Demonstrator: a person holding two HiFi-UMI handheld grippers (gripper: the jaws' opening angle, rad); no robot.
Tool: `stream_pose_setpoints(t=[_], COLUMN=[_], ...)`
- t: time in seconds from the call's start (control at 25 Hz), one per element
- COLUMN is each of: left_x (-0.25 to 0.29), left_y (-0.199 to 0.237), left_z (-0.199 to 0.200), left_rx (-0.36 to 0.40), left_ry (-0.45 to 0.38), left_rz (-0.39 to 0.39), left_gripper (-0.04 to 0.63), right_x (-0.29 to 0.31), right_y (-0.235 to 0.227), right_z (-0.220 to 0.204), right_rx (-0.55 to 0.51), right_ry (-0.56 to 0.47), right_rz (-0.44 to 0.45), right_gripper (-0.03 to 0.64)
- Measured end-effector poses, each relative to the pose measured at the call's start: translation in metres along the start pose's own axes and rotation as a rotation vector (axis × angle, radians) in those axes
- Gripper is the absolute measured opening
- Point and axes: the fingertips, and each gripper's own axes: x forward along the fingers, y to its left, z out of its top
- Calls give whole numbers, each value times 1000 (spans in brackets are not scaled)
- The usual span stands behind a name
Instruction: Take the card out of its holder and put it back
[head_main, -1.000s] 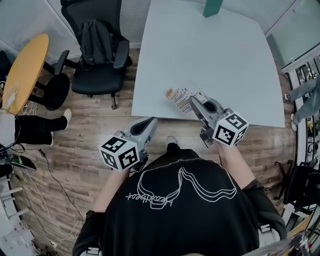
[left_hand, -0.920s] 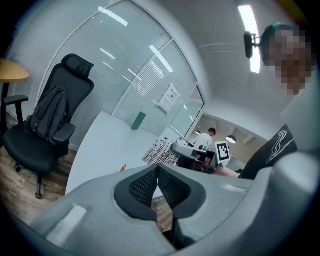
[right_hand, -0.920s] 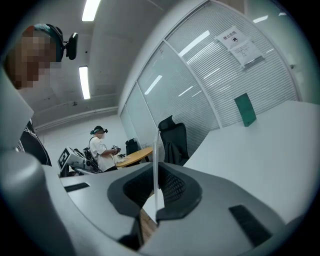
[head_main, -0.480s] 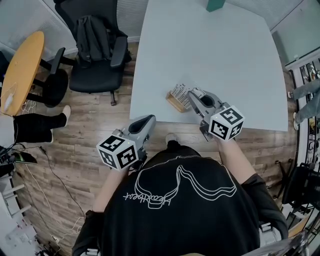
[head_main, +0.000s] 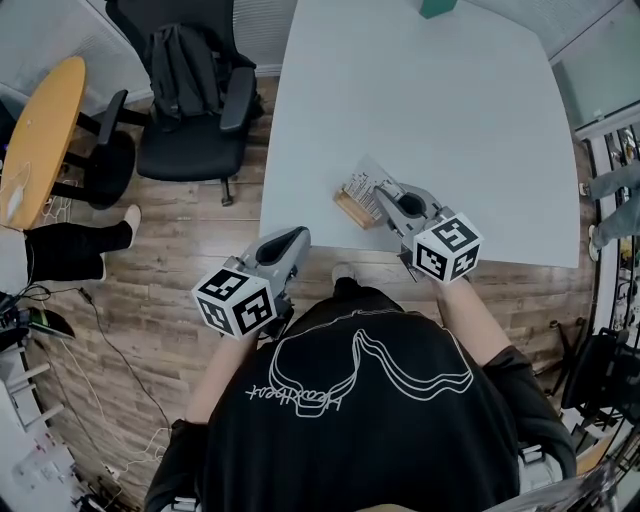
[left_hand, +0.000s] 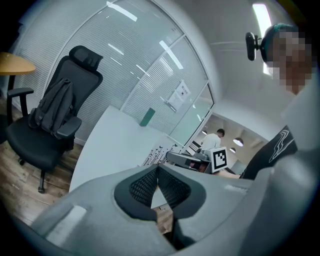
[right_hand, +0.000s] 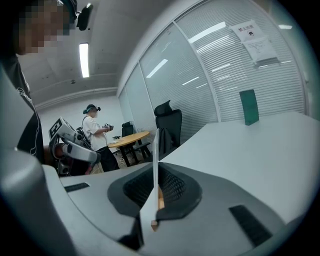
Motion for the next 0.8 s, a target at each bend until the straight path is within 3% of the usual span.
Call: stream_pose_setpoints(t=[0.8], left_x=[7], left_y=[15], left_z=[-8], left_rx=[-11], left_ry=[21], left_rz=[25], left_gripper=[12], right_x=[18], right_y=[2], right_z=[-19], right_rx=[-32], right_ry=[35], right_rz=[-5], right_gripper=[23])
